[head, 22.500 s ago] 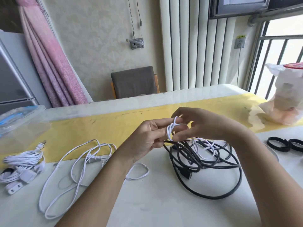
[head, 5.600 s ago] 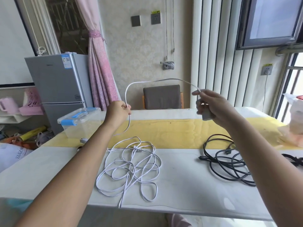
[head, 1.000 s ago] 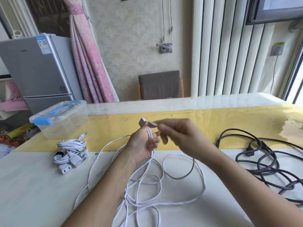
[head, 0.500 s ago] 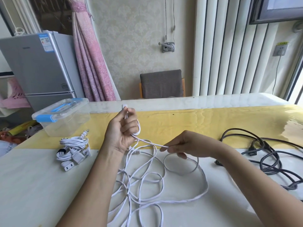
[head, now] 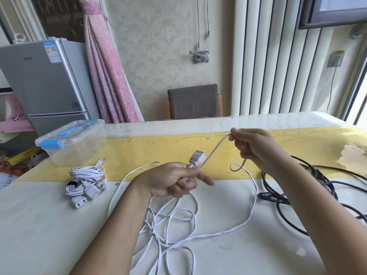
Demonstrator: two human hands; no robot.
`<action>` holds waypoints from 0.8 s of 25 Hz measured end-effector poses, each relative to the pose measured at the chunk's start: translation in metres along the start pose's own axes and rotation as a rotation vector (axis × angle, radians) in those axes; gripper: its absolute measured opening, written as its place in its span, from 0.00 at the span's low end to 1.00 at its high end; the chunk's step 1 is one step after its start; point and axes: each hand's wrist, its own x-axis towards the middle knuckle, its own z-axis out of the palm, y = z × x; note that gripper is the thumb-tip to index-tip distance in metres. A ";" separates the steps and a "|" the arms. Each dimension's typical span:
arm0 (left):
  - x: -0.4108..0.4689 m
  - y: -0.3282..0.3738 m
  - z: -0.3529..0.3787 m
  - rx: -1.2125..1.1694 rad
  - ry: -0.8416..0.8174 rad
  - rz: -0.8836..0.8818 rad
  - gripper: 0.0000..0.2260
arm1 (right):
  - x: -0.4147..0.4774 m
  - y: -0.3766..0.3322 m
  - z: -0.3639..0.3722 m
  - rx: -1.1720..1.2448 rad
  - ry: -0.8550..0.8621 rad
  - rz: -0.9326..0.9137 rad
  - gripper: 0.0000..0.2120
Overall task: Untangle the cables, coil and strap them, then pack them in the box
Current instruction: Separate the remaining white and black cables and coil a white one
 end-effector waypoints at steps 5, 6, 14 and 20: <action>0.030 -0.008 0.013 -0.108 0.312 -0.042 0.26 | -0.008 0.001 0.019 0.089 -0.152 -0.111 0.14; 0.033 -0.008 0.014 -0.153 0.318 -0.044 0.28 | -0.009 0.002 0.024 0.080 -0.176 -0.128 0.14; 0.032 -0.006 0.012 -0.385 0.358 0.224 0.22 | -0.033 0.000 0.056 -0.365 -0.608 -0.276 0.16; 0.020 0.006 -0.002 -0.828 0.414 0.439 0.08 | -0.030 0.012 0.056 -0.654 -0.696 -0.183 0.09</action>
